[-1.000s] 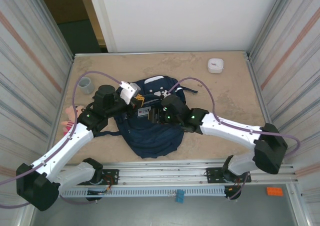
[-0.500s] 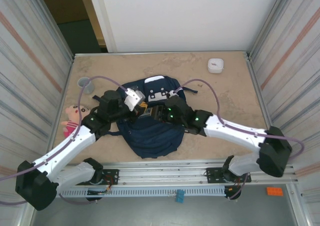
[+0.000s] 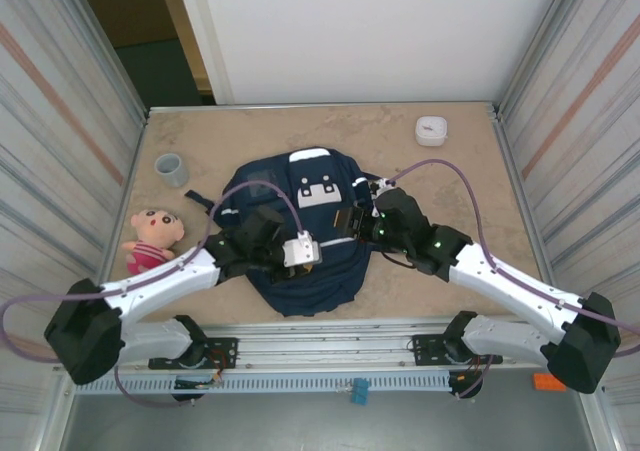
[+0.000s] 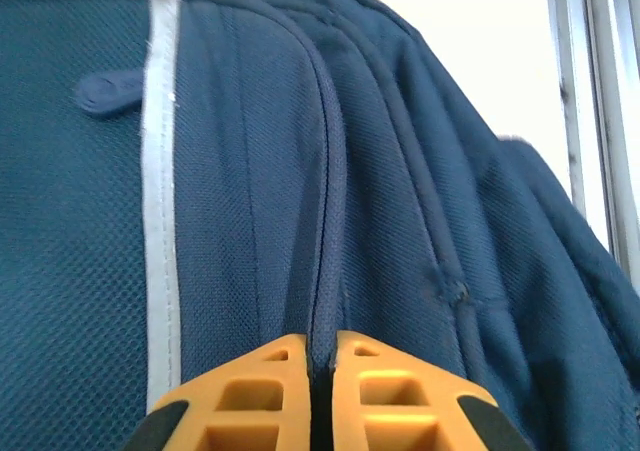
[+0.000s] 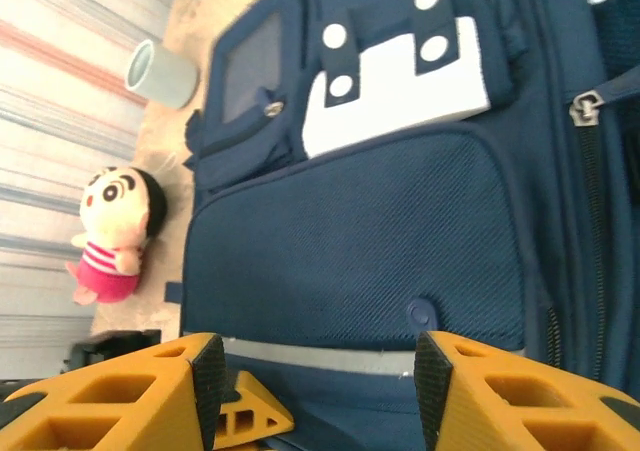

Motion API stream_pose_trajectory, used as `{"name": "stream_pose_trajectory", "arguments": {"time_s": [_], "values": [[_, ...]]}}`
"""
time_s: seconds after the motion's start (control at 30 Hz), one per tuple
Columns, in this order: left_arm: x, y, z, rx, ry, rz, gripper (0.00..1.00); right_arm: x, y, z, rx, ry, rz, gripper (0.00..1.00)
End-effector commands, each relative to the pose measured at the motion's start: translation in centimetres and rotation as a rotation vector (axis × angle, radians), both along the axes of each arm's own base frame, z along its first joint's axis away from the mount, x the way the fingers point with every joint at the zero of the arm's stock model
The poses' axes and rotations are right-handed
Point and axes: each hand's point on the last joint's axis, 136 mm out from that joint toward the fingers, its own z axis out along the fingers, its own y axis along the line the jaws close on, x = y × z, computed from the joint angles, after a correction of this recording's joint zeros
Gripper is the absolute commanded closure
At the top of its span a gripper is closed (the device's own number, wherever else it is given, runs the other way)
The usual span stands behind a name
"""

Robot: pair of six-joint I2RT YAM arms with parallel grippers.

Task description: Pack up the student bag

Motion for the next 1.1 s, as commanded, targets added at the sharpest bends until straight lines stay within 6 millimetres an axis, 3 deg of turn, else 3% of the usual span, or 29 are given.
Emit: {"name": "stream_pose_trajectory", "arguments": {"time_s": [0.0,0.17,0.37,0.47,0.6,0.7,0.87,1.07], "values": [[-1.3,0.3,-0.7,0.064,0.012,-0.083,0.98,-0.6,-0.7,-0.8,-0.047,0.022,0.027,0.47],[0.1,-0.5,1.7,-0.018,-0.061,-0.028,0.82,-0.6,-1.0,-0.5,-0.115,-0.02,0.07,0.46],[1.0,0.2,6.3,-0.169,-0.087,0.09,0.49,-1.0,-0.2,2.6,-0.335,-0.299,0.319,0.43],[2.0,1.8,9.4,-0.295,-0.096,0.217,0.37,-3.1,1.8,3.6,-0.511,-0.535,0.586,0.43],[4.0,5.9,12.4,-0.431,-0.131,0.472,0.35,-6.3,4.1,2.1,-0.699,-0.729,0.942,0.43],[5.0,9.7,12.3,-0.436,-0.16,0.67,0.35,-7.6,5.7,-0.2,-0.83,-0.798,1.133,0.43],[5.8,14.7,10.3,-0.416,-0.127,0.957,0.36,-7.8,8.1,-4.4,-0.985,-0.864,1.31,0.42],[6.1,16.4,6.9,-0.517,0.14,1.211,0.39,-8.0,9.8,-6.2,-0.953,-0.854,1.36,0.4]]}}
